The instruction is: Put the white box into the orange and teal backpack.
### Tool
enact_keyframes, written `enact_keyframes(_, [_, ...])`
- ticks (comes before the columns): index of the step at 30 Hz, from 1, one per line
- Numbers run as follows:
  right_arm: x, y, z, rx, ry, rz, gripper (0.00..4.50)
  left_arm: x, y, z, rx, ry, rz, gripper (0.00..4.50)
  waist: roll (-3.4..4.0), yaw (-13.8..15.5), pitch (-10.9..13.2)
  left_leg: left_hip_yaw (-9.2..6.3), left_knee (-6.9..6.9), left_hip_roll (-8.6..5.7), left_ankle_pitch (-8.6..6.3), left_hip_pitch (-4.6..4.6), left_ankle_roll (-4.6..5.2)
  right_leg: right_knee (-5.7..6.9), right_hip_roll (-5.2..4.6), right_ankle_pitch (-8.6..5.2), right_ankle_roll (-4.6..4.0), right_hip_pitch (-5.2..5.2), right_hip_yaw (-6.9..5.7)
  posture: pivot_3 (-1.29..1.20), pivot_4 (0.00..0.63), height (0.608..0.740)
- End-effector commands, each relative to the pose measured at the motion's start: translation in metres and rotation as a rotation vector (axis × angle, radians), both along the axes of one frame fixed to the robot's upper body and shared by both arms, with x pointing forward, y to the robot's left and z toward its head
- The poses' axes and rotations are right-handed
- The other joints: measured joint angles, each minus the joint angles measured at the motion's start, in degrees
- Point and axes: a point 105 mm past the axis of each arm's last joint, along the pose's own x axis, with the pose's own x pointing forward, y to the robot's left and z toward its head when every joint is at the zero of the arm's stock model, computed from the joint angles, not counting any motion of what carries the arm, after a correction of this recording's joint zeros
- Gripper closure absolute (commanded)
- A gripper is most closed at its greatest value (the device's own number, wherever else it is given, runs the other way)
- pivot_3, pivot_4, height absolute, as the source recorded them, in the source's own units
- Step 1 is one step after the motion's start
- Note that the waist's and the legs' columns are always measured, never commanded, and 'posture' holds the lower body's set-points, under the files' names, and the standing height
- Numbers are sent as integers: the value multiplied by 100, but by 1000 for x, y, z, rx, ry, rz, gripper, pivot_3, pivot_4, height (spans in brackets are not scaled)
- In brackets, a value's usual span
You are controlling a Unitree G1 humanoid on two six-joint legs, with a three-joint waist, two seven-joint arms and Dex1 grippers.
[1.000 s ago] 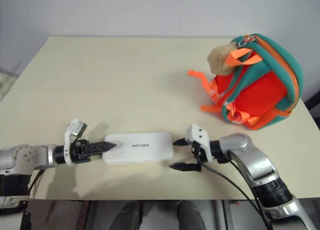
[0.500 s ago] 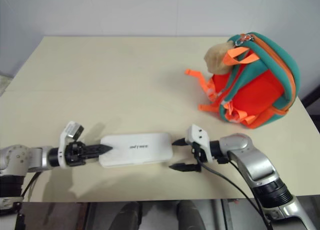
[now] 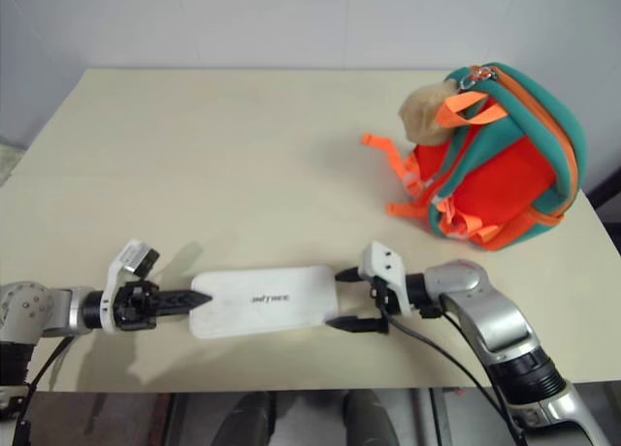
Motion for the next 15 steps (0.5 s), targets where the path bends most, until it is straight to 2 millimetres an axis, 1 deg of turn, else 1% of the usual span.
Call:
enact_keyframes(1, [10, -14, 28, 63, -103, -104, 0, 5, 7, 6, 27, -81, 34, 3249, 0, 9, 0, 0, 1, 0, 0, -5, 0, 0, -1, 0, 0, -4, 0, 0, 150, 740])
enact_keyframes(4, [15, -33, 42, 82, -146, -210, 0, 13, 16, 11, 34, -136, 87, 3249, 0, 20, 0, 0, 2, 0, 0, -7, 0, 2, 0, 1, 0, -7, 0, 0, 150, 740])
enact_keyframes(7, [15, -64, 57, 92, -187, -346, 0, 20, 27, 18, 47, -177, 141, 3249, 0, 27, 0, 0, 1, -1, 0, -8, 0, 0, -1, 0, 0, -8, 0, 0, 150, 740])
enact_keyframes(8, [14, -70, 60, 87, -197, -372, 0, 21, 29, 19, 52, -182, 146, 3249, 0, 29, 0, 0, 1, -1, 0, -11, 1, -1, -1, 0, 0, -8, 0, 0, 150, 740])
enact_keyframes(10, [10, -89, 70, 77, -230, -452, 0, 21, 31, 20, 63, -184, 149, 3249, 0, 28, 0, 1, 1, -2, -1, -14, 2, -6, -3, 0, 0, -10, 0, 0, 150, 740])
enact_keyframes(12, [8, -103, 80, 73, -266, -520, 0, 21, 30, 20, 68, -185, 145, 3249, 0, 29, 0, 3, 0, -3, -2, -14, 4, -7, -3, 0, 0, -9, 0, 0, 150, 740])
enact_keyframes(15, [10, -123, 97, 88, -345, -639, 0, 23, 25, 20, 68, -193, 129, 3249, 0, 13, 0, 4, 2, -2, -2, -12, 4, -6, -2, 1, 1, -8, 1, 0, 150, 740])
